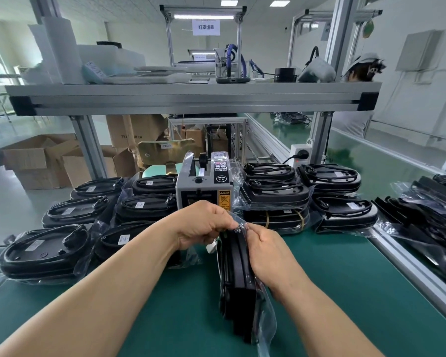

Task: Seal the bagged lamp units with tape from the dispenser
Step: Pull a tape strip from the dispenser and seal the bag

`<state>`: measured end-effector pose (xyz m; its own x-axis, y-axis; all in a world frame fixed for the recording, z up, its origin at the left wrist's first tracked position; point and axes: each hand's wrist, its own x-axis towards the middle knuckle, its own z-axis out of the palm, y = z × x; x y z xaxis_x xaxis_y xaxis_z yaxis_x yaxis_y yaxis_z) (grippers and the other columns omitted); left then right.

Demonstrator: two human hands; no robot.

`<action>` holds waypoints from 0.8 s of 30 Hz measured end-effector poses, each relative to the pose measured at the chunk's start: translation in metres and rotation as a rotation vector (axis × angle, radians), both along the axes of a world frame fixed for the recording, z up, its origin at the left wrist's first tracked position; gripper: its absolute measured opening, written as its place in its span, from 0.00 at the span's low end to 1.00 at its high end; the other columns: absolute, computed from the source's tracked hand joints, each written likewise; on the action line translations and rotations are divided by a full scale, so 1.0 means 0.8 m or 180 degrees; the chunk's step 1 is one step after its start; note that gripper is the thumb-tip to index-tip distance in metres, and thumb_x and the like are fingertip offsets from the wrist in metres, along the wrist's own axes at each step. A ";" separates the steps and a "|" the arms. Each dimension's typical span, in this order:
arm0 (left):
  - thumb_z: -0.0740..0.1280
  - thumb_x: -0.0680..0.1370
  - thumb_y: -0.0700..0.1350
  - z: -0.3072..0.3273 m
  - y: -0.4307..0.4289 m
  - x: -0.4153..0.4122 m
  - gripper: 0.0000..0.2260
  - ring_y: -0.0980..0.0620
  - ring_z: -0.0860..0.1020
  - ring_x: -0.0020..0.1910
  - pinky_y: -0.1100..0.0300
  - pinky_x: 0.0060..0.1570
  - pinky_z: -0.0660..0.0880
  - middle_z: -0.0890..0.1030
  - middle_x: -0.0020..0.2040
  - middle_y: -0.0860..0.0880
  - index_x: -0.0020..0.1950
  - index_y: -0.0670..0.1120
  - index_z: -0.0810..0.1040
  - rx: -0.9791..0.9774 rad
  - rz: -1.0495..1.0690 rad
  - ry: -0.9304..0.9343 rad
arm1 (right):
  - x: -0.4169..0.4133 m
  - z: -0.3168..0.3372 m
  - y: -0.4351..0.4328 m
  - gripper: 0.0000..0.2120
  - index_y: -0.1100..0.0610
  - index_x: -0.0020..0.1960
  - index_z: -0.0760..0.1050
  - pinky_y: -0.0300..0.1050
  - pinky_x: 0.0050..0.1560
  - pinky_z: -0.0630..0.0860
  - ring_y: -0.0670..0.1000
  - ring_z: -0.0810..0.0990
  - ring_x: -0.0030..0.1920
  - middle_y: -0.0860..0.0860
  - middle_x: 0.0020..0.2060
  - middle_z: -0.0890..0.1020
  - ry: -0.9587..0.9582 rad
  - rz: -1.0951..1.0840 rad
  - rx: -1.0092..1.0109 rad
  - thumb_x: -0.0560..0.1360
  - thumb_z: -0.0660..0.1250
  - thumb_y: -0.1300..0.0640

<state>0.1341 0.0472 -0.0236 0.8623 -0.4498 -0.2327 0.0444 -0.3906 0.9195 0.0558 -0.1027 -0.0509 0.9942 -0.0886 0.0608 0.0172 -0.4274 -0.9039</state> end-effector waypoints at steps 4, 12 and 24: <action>0.70 0.77 0.40 0.000 -0.001 0.001 0.13 0.55 0.63 0.28 0.60 0.31 0.59 0.69 0.28 0.52 0.33 0.49 0.83 -0.0008 -0.0099 0.0004 | 0.000 -0.001 -0.001 0.16 0.55 0.56 0.80 0.33 0.34 0.69 0.47 0.76 0.39 0.52 0.45 0.84 -0.0008 -0.0004 0.0046 0.84 0.53 0.58; 0.71 0.76 0.38 -0.002 -0.003 0.002 0.12 0.53 0.62 0.28 0.58 0.31 0.58 0.73 0.26 0.53 0.33 0.45 0.78 -0.0033 -0.0082 -0.0077 | 0.002 -0.004 -0.001 0.15 0.63 0.54 0.78 0.36 0.40 0.69 0.51 0.74 0.42 0.56 0.43 0.80 -0.0151 0.0006 -0.0162 0.84 0.53 0.59; 0.74 0.72 0.40 -0.019 -0.006 0.001 0.08 0.59 0.67 0.24 0.67 0.25 0.65 0.75 0.28 0.55 0.36 0.46 0.78 -0.0051 0.0246 -0.0569 | 0.004 -0.006 0.000 0.14 0.61 0.54 0.78 0.42 0.42 0.70 0.54 0.77 0.44 0.55 0.46 0.82 -0.0187 -0.0002 -0.0304 0.84 0.53 0.61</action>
